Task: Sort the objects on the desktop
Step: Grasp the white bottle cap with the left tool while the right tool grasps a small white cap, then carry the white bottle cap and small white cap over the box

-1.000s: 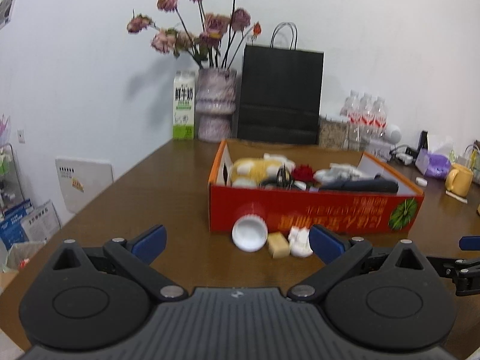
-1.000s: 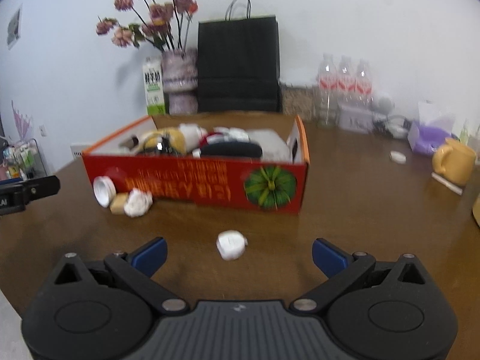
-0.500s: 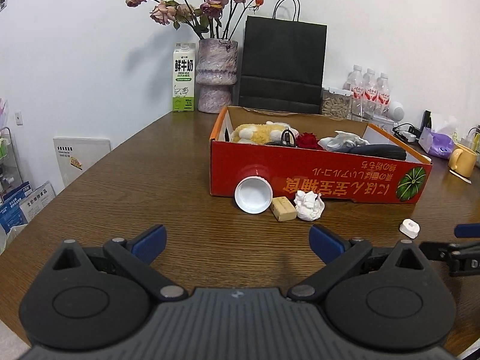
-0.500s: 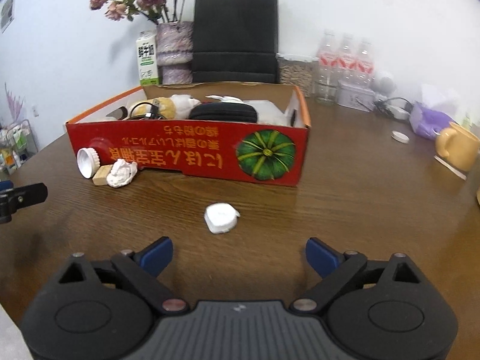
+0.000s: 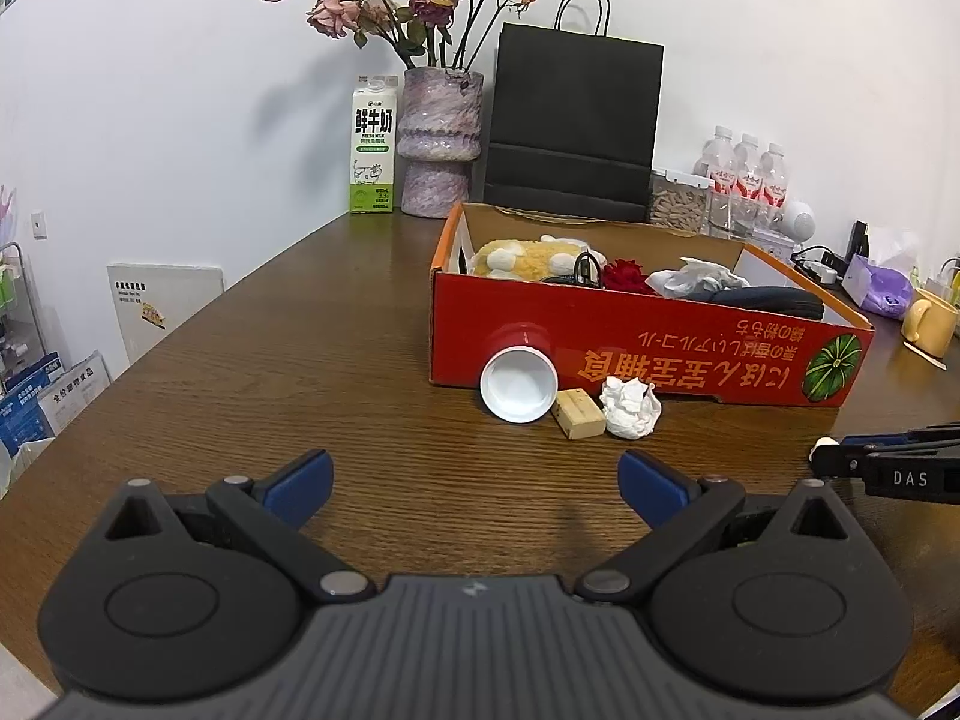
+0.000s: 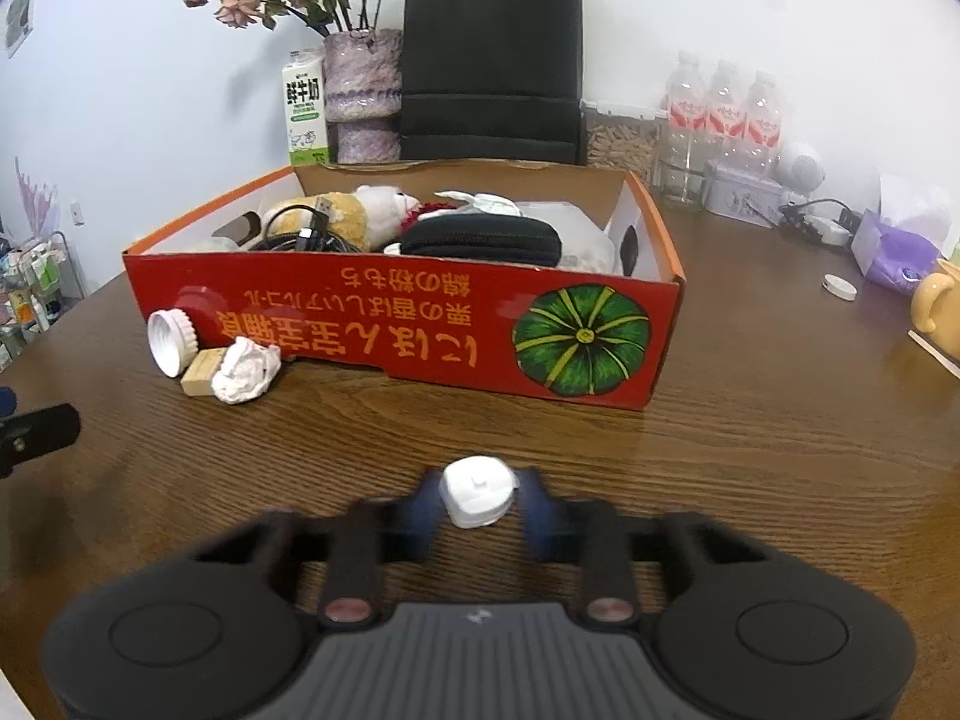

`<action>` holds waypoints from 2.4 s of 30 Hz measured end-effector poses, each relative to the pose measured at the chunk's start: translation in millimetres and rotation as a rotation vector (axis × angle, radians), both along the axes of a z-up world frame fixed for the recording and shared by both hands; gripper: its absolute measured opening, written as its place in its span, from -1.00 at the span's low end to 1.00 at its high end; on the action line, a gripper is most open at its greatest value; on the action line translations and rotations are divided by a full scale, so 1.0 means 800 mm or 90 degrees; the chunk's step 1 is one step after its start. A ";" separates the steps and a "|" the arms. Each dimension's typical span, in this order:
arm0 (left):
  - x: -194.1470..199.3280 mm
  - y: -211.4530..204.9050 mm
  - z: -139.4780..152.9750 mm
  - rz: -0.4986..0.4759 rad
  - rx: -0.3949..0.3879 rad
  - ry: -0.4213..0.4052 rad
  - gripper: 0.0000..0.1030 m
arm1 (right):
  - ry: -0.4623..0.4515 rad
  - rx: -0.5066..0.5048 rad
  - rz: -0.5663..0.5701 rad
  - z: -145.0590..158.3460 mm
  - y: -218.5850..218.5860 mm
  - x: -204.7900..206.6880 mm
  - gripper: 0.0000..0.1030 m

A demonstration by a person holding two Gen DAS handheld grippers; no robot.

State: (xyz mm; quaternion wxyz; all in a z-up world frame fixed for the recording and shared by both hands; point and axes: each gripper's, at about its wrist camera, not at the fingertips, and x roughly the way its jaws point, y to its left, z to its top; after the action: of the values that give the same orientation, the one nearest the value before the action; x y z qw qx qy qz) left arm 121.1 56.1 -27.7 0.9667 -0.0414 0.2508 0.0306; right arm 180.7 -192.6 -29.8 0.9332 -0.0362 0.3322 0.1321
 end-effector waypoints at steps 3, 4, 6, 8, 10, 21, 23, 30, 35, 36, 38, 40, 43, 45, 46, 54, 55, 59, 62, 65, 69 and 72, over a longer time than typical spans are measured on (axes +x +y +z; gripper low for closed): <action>0.003 0.000 0.000 -0.002 -0.003 0.003 1.00 | -0.002 0.006 0.001 0.000 -0.001 0.000 -0.53; 0.005 0.000 0.001 -0.003 -0.003 0.003 1.00 | -0.002 0.010 -0.002 0.000 -0.002 0.001 -0.53; 0.008 -0.002 0.004 -0.005 0.000 0.001 1.00 | -0.005 0.015 -0.007 0.002 -0.004 0.002 -0.53; 0.014 -0.003 0.007 -0.007 0.003 -0.003 1.00 | -0.010 0.021 -0.009 0.005 -0.005 0.004 -0.53; 0.024 -0.003 0.009 -0.007 0.003 0.000 1.00 | -0.016 0.027 -0.011 0.008 -0.005 0.006 -0.53; 0.092 -0.007 0.010 0.000 0.008 0.027 0.94 | -0.037 0.034 -0.007 0.020 0.010 0.024 -0.53; 0.101 -0.007 0.007 -0.001 0.012 0.036 0.85 | -0.038 0.034 -0.007 0.020 0.013 0.026 -0.53; 0.123 -0.002 -0.004 -0.009 -0.002 0.061 0.52 | -0.034 0.033 -0.003 0.018 0.017 0.031 -0.53; 0.130 0.002 -0.008 -0.021 -0.019 0.071 0.09 | -0.031 0.036 -0.002 0.016 0.016 0.030 -0.53; 0.131 0.002 -0.009 -0.025 -0.026 0.074 0.04 | -0.030 0.037 -0.002 0.016 0.016 0.030 -0.53; 0.131 0.003 -0.009 -0.033 -0.037 0.072 -0.21 | -0.030 0.038 -0.002 0.015 0.016 0.027 -0.53; 0.130 0.002 -0.008 -0.034 -0.034 0.070 -0.21 | -0.029 0.039 -0.001 0.015 0.016 0.026 -0.53; 0.128 0.000 -0.008 -0.032 -0.027 0.067 -0.21 | -0.031 0.042 0.000 0.017 0.015 0.022 -0.53; 0.123 0.001 -0.007 -0.030 -0.030 0.064 -0.21 | -0.035 0.044 0.002 0.019 0.014 0.018 -0.53; 0.121 0.001 -0.005 -0.029 -0.030 0.062 -0.21 | -0.037 0.044 0.002 0.020 0.013 0.016 -0.53; 0.097 0.005 0.021 -0.027 -0.035 0.020 -0.21 | -0.076 0.051 0.013 0.046 0.012 0.000 -0.53; 0.095 0.005 0.027 -0.030 -0.036 0.012 -0.21 | -0.083 0.052 0.014 0.051 0.012 -0.001 -0.53; 0.087 -0.003 0.054 -0.042 -0.036 -0.030 -0.21 | -0.112 0.055 0.017 0.070 0.010 -0.001 -0.53; 0.090 -0.014 0.073 -0.055 -0.035 -0.054 -0.21 | -0.131 0.058 0.015 0.083 0.009 0.004 -0.53; 0.098 -0.027 0.087 -0.067 -0.032 -0.072 -0.21 | -0.149 0.061 0.011 0.096 0.006 0.013 -0.53; 0.117 -0.044 0.099 -0.079 -0.034 -0.090 -0.21 | -0.166 0.063 0.003 0.109 0.001 0.032 -0.53; 0.131 -0.054 0.104 -0.087 -0.036 -0.097 -0.21 | -0.170 0.059 -0.001 0.113 -0.003 0.049 -0.53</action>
State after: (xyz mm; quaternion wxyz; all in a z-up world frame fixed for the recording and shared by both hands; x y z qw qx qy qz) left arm 226.0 13.1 55.7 0.9812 -0.0535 0.1799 -0.0457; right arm 220.2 -194.7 60.9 0.9699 -0.0099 0.1983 0.1409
